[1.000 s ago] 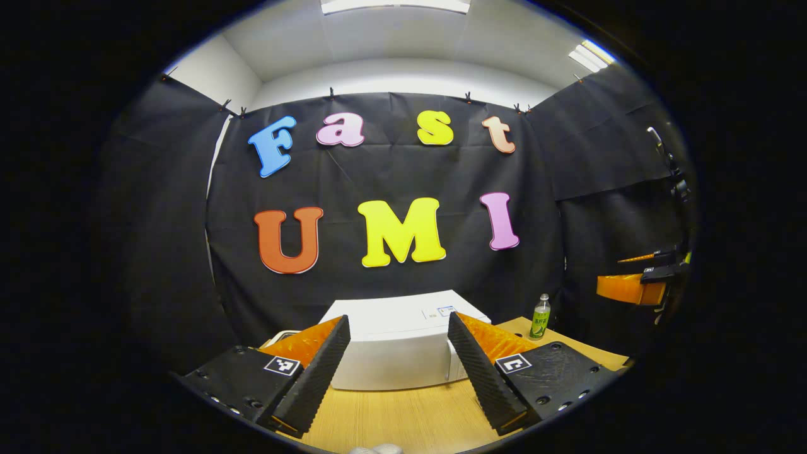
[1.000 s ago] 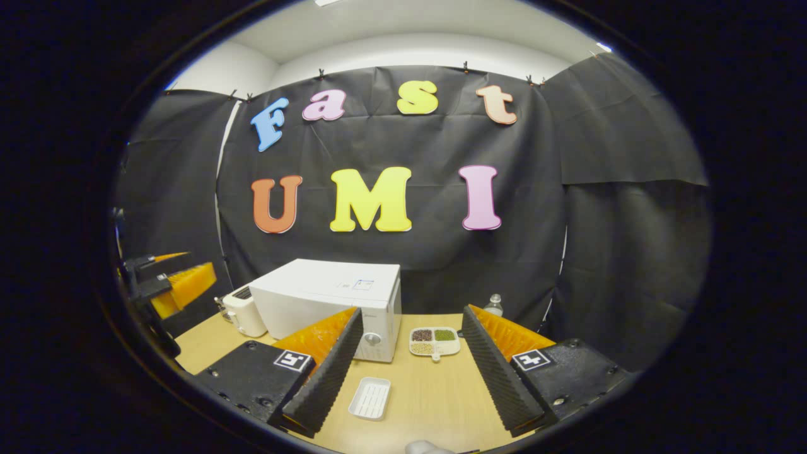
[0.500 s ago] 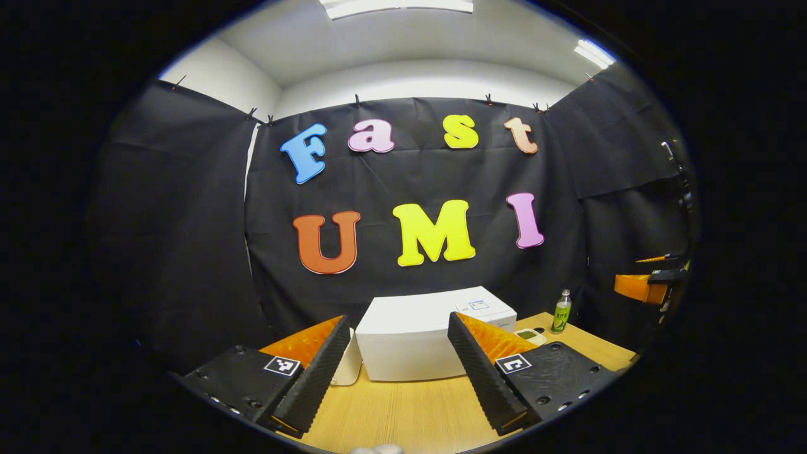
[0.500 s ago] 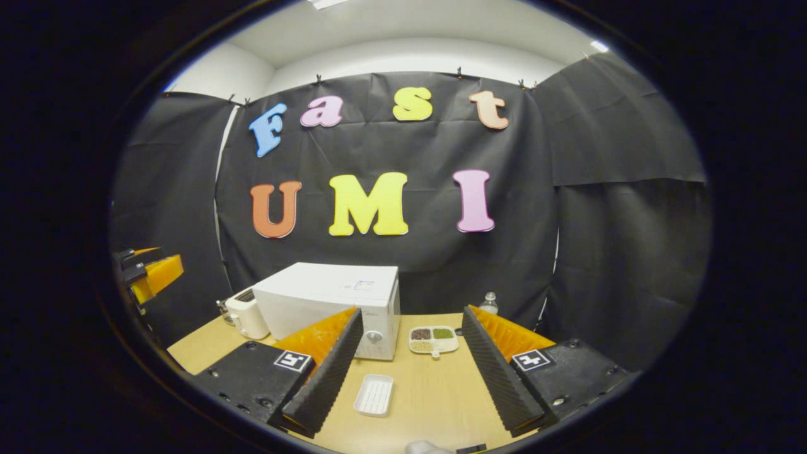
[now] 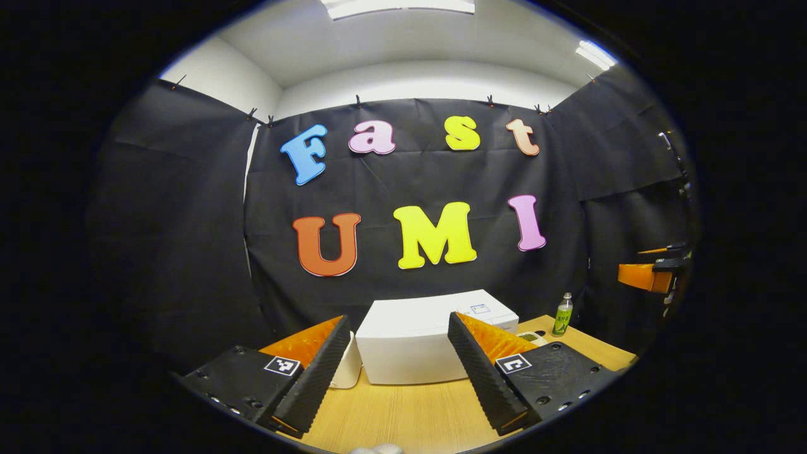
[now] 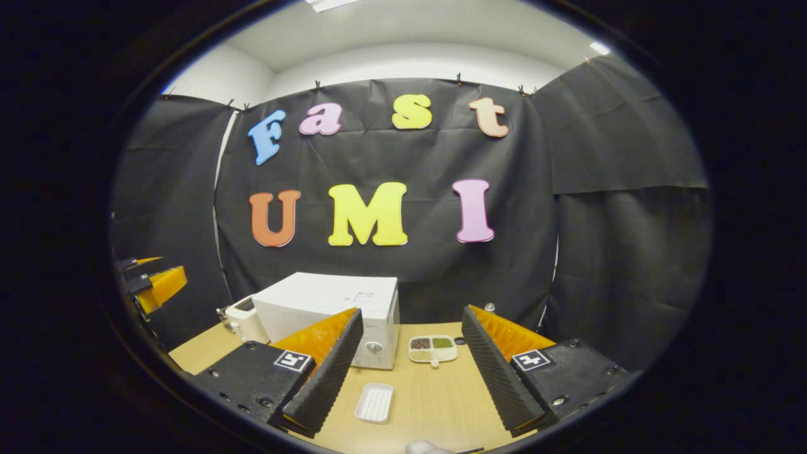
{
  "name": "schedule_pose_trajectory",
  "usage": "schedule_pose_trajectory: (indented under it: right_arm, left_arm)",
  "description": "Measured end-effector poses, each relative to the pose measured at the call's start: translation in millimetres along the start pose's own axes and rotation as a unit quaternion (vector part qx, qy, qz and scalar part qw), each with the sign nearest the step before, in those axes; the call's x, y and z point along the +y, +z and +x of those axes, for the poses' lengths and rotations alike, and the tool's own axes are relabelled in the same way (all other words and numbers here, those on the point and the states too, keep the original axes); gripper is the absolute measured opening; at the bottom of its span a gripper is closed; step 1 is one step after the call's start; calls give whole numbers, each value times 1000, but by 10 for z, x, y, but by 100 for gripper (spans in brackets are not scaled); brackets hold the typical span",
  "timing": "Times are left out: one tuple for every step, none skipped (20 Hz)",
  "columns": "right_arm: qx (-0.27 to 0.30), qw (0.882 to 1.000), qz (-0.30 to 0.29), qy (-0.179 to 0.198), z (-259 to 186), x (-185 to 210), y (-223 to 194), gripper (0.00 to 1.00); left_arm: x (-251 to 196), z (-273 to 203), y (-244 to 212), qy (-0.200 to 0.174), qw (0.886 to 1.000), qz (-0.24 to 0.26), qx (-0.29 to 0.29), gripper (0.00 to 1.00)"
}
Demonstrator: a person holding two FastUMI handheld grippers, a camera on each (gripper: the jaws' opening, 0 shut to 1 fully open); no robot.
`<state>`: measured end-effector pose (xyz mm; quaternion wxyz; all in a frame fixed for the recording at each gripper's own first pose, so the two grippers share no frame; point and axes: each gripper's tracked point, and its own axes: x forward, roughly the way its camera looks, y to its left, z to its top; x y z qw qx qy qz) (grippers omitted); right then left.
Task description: Open the microwave oven with the left hand, put the food in, and close the microwave oven.
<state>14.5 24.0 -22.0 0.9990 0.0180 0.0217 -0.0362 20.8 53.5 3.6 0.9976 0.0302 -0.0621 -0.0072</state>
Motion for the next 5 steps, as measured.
schedule_pose_trajectory:
  right_arm:
    - [0, 1000, 2, 1, 0, 18, 18, 92]
    - [-2, 1000, 2, 2, -5, 33, 32, 92]
    - [-2, 1000, 2, 2, 8, 37, 37, 92]
    - [-2, 1000, 0, 5, 13, 58, 43, 92]
    - [-1, 1000, -1, 5, 15, 79, 35, 92]
  left_arm:
    - [14, 4, 11, 1, 1000, -1, -2, 96]
    - [28, 12, 19, 1, 1000, -2, -3, 100]
    - [37, 19, 20, 1, 1000, -2, -3, 100]
    - [54, 24, 23, 2, 1000, -1, -5, 100]
    - [72, 27, 28, 2, 1000, -2, -5, 100]
